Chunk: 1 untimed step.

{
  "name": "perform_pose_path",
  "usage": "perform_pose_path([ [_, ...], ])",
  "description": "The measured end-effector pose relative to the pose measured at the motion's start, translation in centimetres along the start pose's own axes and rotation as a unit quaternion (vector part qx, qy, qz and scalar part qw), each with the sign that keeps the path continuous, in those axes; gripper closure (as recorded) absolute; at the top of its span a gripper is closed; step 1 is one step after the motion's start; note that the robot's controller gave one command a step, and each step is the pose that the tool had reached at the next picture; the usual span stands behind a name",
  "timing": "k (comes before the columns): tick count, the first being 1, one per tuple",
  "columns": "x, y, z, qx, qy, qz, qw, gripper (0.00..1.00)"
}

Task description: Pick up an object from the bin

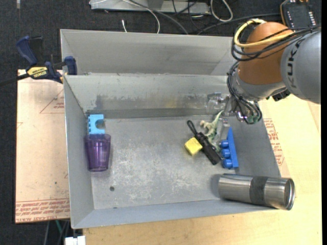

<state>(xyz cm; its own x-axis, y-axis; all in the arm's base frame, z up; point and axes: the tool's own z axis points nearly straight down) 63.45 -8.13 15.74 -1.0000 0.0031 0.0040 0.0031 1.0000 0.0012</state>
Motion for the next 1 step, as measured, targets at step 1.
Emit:
perform_pose_path([
  [1, -0.1, 0.05, -0.51, 0.0, -0.0031, -0.001, 1.0, 0.0],
])
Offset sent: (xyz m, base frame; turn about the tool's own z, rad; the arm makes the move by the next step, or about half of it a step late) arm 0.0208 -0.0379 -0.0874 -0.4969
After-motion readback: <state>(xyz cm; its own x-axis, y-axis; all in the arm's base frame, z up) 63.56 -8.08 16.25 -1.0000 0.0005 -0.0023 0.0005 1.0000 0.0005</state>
